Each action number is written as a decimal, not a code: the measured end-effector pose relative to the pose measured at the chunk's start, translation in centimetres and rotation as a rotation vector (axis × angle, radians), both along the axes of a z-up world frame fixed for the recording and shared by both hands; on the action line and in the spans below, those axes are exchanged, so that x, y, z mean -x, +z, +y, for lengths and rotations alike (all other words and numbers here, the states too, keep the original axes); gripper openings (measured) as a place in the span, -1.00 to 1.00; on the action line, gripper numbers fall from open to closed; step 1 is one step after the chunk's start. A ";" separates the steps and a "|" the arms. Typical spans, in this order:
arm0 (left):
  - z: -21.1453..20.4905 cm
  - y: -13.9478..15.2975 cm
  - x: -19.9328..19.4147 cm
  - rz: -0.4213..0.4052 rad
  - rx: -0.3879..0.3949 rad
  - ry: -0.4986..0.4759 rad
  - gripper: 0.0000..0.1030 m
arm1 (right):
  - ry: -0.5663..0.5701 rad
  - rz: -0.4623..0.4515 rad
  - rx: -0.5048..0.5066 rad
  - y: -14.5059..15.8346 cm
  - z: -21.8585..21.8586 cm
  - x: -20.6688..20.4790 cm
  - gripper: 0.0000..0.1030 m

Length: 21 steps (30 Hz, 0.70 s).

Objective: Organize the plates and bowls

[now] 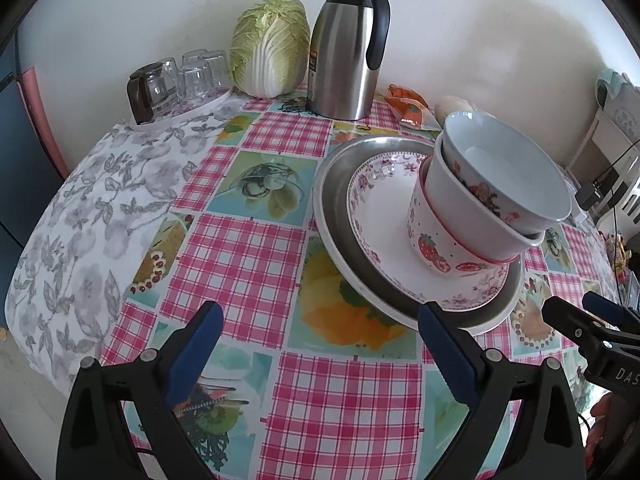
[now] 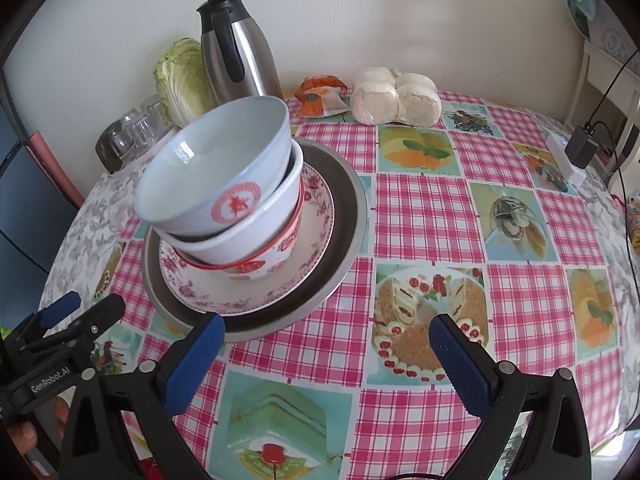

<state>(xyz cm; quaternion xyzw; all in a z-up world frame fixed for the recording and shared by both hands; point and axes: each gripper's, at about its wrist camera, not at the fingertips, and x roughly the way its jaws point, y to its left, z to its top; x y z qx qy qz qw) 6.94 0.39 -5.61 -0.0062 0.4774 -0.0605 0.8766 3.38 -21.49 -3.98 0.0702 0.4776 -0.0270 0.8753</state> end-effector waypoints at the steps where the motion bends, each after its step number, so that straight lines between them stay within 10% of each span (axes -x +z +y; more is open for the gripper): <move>1: 0.0 -0.1 0.0 -0.002 -0.005 -0.003 0.90 | 0.001 0.001 0.003 0.0 0.0 0.0 1.00; 21: -0.4 -1.1 -0.2 0.000 -0.067 -0.030 0.90 | 0.012 0.018 0.015 -0.5 -0.1 -0.1 1.00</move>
